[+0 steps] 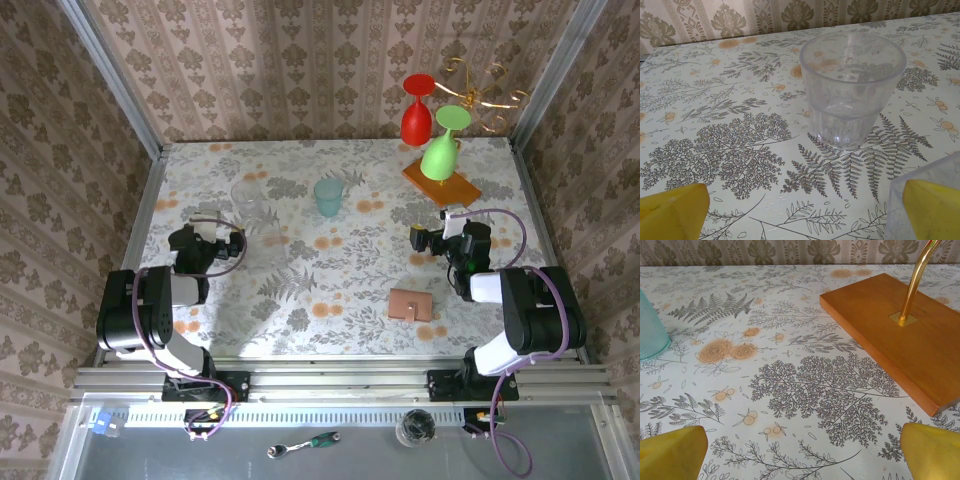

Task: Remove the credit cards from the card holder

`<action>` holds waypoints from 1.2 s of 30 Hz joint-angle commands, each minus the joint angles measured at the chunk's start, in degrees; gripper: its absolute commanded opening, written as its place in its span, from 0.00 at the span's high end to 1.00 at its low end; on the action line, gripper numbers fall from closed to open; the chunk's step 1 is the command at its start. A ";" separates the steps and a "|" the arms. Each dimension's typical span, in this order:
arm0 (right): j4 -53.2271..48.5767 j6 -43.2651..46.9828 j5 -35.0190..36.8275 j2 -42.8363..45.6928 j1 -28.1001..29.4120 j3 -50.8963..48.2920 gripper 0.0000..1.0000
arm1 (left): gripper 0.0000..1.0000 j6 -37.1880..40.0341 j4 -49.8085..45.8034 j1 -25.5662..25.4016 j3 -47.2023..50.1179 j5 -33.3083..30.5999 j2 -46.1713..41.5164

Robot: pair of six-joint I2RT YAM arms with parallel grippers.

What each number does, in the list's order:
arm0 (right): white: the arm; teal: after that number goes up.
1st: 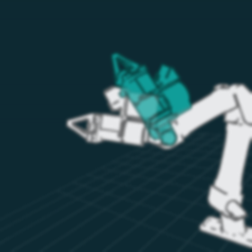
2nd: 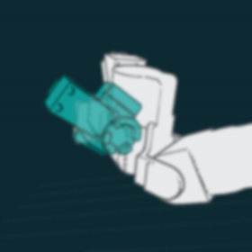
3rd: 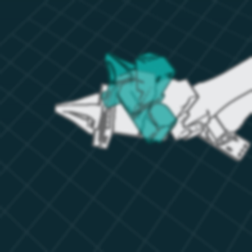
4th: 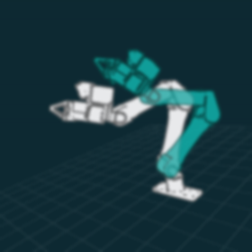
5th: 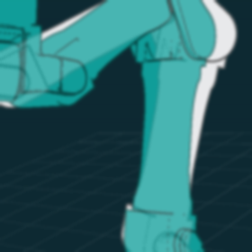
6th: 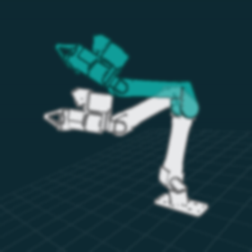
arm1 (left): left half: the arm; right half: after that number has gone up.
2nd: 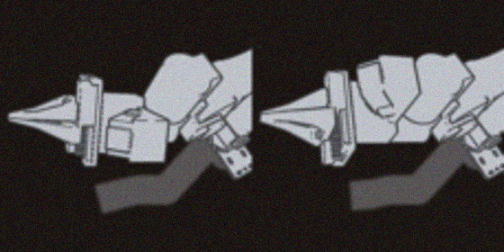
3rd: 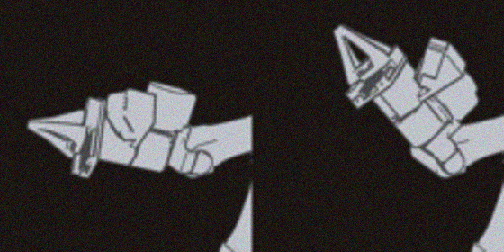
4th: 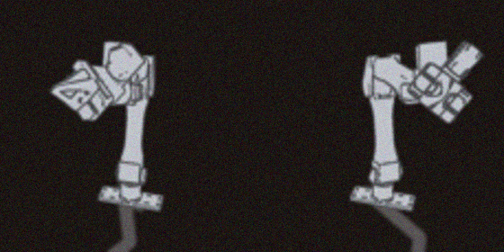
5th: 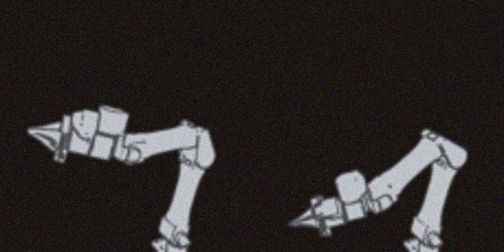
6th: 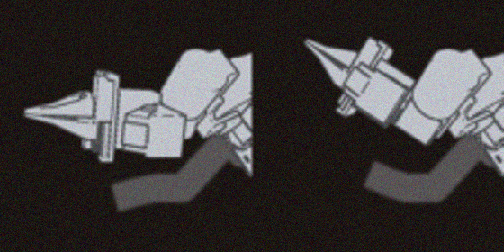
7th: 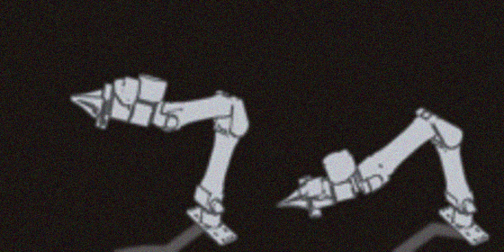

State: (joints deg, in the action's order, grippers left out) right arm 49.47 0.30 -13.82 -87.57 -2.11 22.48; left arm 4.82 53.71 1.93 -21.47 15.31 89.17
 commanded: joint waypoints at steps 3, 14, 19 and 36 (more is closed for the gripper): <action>1.84 0.85 -0.94 0.12 0.00 -0.51 0.00 | 0.00 1.24 2.18 0.14 0.73 1.56 0.11; 1.85 0.83 -0.94 0.10 0.00 -0.51 0.00 | 0.00 1.23 2.28 0.11 0.73 1.52 0.10; 1.86 0.77 -0.94 0.15 0.04 -0.52 0.00 | 0.00 -0.36 0.82 0.12 -0.06 -2.68 0.12; 1.75 0.68 -0.24 0.64 0.04 -0.62 0.00 | 0.00 -1.18 0.10 -0.58 -0.03 -7.96 -0.76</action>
State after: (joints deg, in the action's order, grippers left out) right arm 49.63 0.27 -13.82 -87.57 -2.11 22.41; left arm 4.69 54.04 1.89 -21.43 10.00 89.17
